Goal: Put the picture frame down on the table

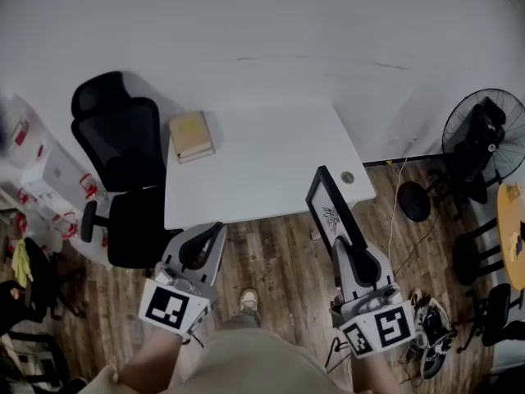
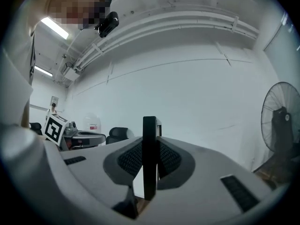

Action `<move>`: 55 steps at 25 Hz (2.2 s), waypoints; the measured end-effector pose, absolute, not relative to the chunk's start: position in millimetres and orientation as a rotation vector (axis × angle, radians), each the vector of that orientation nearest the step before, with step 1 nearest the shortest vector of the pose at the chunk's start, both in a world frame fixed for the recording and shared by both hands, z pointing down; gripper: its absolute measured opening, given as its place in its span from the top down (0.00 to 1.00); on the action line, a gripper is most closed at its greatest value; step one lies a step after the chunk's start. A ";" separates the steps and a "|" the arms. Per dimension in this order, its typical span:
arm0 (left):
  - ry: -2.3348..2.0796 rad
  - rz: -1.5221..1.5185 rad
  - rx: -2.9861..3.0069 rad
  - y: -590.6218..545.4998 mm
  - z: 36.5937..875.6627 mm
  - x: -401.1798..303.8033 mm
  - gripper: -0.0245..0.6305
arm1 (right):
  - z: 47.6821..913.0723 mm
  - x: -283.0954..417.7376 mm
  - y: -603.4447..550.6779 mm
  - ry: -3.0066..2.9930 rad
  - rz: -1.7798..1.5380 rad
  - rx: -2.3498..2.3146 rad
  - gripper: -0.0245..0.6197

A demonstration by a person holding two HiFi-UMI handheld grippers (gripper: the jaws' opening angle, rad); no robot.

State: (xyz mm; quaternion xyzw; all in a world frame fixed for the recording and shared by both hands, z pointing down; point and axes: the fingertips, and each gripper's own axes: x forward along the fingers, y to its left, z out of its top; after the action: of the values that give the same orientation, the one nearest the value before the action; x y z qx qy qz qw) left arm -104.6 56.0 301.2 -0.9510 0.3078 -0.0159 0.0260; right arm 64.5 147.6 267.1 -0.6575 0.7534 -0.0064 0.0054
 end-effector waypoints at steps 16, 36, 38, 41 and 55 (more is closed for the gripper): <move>0.864 -0.102 -3.007 -39.9 324.0 -102.6 0.93 | 297.0 67.5 38.0 2.310 -0.321 -1.948 0.86; 0.984 -0.192 -3.008 -105.6 352.4 -73.0 0.93 | 346.6 102.1 -58.8 2.384 -0.612 -1.739 0.86; 1.014 -0.201 -3.006 -119.4 355.9 -66.3 0.93 | 351.2 112.8 -76.7 2.388 -0.638 -1.712 0.86; 1.063 -0.227 -3.000 -141.1 362.0 -55.4 0.93 | 356.7 132.4 -104.8 2.385 -0.669 -1.688 0.86; 1.276 -0.352 -2.913 -264.8 374.1 27.4 0.93 | 409.0 204.4 -256.1 2.399 -1.017 -1.405 0.86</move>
State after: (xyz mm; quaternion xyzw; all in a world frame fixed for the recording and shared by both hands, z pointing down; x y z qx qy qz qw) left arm 27.4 -264.8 374.1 -0.9100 0.3986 -0.1101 -0.0292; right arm 204.4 -256.1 409.0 -0.4726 0.8071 -0.3421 0.0905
